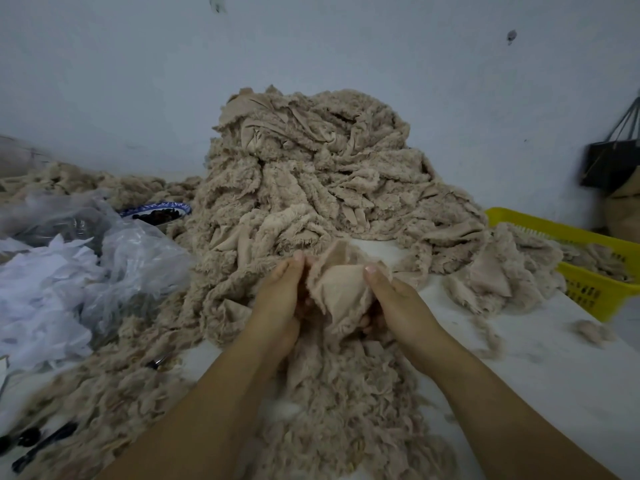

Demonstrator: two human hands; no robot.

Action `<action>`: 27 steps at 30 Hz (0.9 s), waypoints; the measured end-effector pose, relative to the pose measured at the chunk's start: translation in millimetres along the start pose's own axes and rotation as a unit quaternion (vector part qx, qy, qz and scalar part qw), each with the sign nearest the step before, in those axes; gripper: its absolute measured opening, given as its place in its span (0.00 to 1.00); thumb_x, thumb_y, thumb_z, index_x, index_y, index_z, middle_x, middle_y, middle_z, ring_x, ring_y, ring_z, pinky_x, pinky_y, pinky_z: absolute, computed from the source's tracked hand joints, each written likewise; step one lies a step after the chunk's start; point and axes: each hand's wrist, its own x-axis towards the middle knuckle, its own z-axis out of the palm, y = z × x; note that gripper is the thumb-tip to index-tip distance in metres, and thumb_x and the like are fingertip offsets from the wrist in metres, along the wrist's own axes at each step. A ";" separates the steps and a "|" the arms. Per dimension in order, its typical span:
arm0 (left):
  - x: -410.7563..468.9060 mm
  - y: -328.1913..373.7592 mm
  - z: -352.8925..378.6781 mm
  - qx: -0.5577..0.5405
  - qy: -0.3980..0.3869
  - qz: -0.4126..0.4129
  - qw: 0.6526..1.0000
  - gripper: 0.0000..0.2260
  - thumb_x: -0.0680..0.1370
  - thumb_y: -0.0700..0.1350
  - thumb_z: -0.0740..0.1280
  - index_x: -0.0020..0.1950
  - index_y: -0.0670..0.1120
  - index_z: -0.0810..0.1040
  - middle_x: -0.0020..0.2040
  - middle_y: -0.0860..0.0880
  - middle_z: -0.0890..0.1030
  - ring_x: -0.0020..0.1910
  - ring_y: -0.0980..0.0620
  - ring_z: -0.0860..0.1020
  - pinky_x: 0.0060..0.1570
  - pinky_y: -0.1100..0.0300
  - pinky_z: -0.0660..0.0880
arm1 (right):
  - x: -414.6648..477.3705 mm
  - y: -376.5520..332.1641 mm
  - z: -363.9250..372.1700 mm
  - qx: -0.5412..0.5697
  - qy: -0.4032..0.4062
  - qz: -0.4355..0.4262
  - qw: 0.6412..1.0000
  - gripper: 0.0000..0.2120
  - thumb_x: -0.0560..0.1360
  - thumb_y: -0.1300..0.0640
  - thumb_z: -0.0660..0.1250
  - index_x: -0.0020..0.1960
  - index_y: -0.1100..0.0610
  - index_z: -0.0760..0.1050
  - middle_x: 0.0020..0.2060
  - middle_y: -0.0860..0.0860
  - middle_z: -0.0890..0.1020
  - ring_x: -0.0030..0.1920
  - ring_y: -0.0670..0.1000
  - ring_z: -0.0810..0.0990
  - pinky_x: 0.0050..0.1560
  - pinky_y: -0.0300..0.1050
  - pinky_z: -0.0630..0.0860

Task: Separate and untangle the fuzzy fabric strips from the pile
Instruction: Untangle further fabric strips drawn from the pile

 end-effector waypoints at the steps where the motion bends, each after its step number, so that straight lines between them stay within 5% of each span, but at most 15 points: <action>1: 0.0 0.2 0.8 0.004 -0.017 -0.004 1.000 0.16 0.82 0.54 0.62 0.46 0.45 0.82 0.45 0.43 0.83 0.46 0.43 0.79 0.47 0.51 0.75 | 0.6 -2.0 -0.5 0.053 0.005 0.000 0.999 0.23 0.80 0.41 0.60 0.42 0.58 0.80 0.32 0.54 0.82 0.31 0.49 0.81 0.32 0.41 0.77; 4: -8.6 -2.5 -1.7 0.161 -0.125 0.021 0.979 0.19 0.76 0.68 0.63 0.51 0.55 0.80 0.46 0.55 0.83 0.43 0.55 0.81 0.40 0.63 0.76 | 2.7 -7.2 -3.8 0.200 -0.005 -0.010 0.980 0.18 0.82 0.49 0.59 0.49 0.62 0.79 0.38 0.58 0.84 0.35 0.51 0.84 0.34 0.42 0.80; 6: -14.4 -7.3 -3.1 0.334 -0.182 0.042 0.924 0.21 0.69 0.72 0.67 0.50 0.57 0.79 0.44 0.58 0.83 0.42 0.62 0.80 0.41 0.68 0.75 | 3.9 -12.2 -8.0 0.277 -0.001 -0.026 0.961 0.16 0.83 0.52 0.58 0.52 0.63 0.77 0.41 0.59 0.86 0.40 0.52 0.86 0.38 0.41 0.81; 8: -10.5 -15.0 -2.7 0.447 -0.182 0.074 0.873 0.16 0.74 0.62 0.69 0.46 0.49 0.78 0.38 0.51 0.78 0.37 0.58 0.76 0.38 0.64 0.71 | 6.3 -16.3 -14.8 0.340 0.034 -0.044 0.939 0.15 0.83 0.52 0.58 0.51 0.63 0.77 0.40 0.58 0.86 0.41 0.51 0.86 0.39 0.40 0.82; 11: -6.0 -11.8 -3.4 0.495 -0.097 0.126 0.854 0.09 0.81 0.49 0.66 0.40 0.55 0.74 0.35 0.56 0.75 0.31 0.64 0.73 0.29 0.72 0.65 | 7.5 -22.6 -24.6 0.401 0.096 -0.073 0.908 0.14 0.83 0.52 0.58 0.52 0.61 0.76 0.38 0.55 0.86 0.40 0.50 0.86 0.39 0.40 0.81; 16: -3.3 -4.5 -6.1 0.389 0.027 0.182 0.903 0.06 0.81 0.45 0.64 0.45 0.54 0.73 0.36 0.52 0.77 0.27 0.62 0.71 0.24 0.71 0.67 | 12.7 -16.3 -30.1 0.388 0.160 -0.045 0.907 0.13 0.83 0.52 0.59 0.44 0.58 0.74 0.29 0.49 0.80 0.29 0.46 0.80 0.32 0.40 0.78; 19: -3.8 -1.3 -0.8 0.178 0.024 0.093 0.979 0.03 0.83 0.43 0.61 0.51 0.49 0.73 0.34 0.49 0.82 0.28 0.57 0.76 0.26 0.65 0.72 | 15.4 -7.8 -26.1 0.269 0.170 -0.031 0.948 0.15 0.84 0.54 0.59 0.39 0.57 0.71 0.25 0.48 0.74 0.27 0.46 0.74 0.30 0.41 0.75; 23: -6.7 -0.8 6.0 0.010 -0.045 0.011 0.999 0.07 0.83 0.40 0.61 0.46 0.43 0.74 0.35 0.49 0.84 0.37 0.51 0.84 0.32 0.63 0.80 | 13.8 -1.7 -17.9 0.067 0.134 -0.007 0.989 0.05 0.80 0.53 0.63 0.55 0.52 0.73 0.33 0.50 0.77 0.32 0.48 0.78 0.34 0.42 0.77; 25: -6.6 -2.9 6.2 -0.006 -0.068 0.005 0.998 0.10 0.83 0.41 0.62 0.43 0.44 0.78 0.39 0.47 0.85 0.43 0.48 0.85 0.36 0.61 0.81 | 13.1 1.5 -14.1 0.014 0.083 -0.009 0.996 0.23 0.76 0.42 0.66 0.67 0.51 0.69 0.43 0.50 0.80 0.40 0.49 0.81 0.42 0.47 0.81; 27: -6.8 -5.5 3.9 0.032 -0.109 0.014 0.993 0.10 0.82 0.46 0.64 0.47 0.48 0.84 0.49 0.46 0.86 0.50 0.48 0.85 0.45 0.59 0.80 | 10.1 1.9 -9.4 -0.026 0.016 -0.036 0.999 0.26 0.71 0.35 0.67 0.65 0.44 0.71 0.40 0.46 0.83 0.38 0.47 0.83 0.40 0.43 0.81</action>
